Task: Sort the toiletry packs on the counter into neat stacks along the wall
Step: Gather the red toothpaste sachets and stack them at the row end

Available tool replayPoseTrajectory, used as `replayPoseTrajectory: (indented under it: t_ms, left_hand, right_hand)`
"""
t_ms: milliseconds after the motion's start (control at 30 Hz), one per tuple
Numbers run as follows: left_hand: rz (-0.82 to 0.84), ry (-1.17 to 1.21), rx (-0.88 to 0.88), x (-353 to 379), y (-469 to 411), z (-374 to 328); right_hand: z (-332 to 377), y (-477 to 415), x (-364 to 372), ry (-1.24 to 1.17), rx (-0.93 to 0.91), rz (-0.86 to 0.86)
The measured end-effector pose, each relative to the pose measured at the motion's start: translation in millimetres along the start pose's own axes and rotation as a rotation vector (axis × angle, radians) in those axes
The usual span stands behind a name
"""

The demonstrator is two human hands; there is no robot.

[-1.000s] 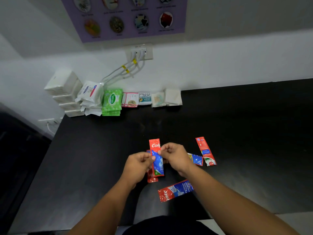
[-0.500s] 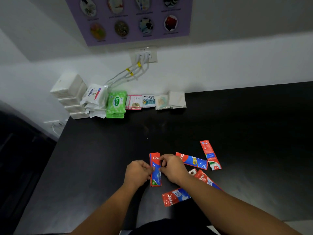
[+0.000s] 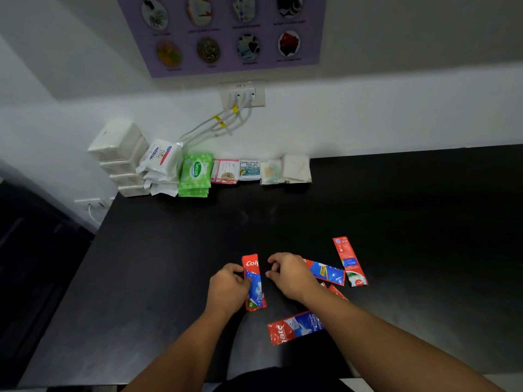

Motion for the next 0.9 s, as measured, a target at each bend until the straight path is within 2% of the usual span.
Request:
replayPoseTrajectory:
  t_ms: [200, 533, 633, 767, 900]
  left_hand:
    - [-0.151, -0.074, 0.100, 3.8, 9.3, 0.3]
    - [-0.197, -0.008, 0.100, 0.8, 9.7, 1.6]
    - [-0.218, -0.052, 0.186, 3.8, 11.8, -10.1]
    - [-0.121, -0.163, 0.367, 25.0, 10.0, -39.5]
    - [-0.002, -0.400, 0.445, 56.6, -3.7, -59.0]
  right_hand:
    - [8.6, -0.5, 16.5, -0.047, 0.007, 0.150]
    - [9.8, -1.3, 16.2, -0.177, 0.074, 0.175]
    - [-0.5, -1.5, -6.6, -0.016, 0.034, 0.025]
    - [-30.6, 2.7, -42.3, 0.286, 0.039, -0.147]
    - [-58.1, 4.4, -56.2, 0.533, 0.157, 0.005]
Point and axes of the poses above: each hand's wrist, its own y-axis away from the middle knuckle, its own x-axis out of the palm, z = x × y, the point moved 4 cm from there along -y, towards the middle knuckle, and after that the axes turned 10 degrees about y, right-handed, at the moved point
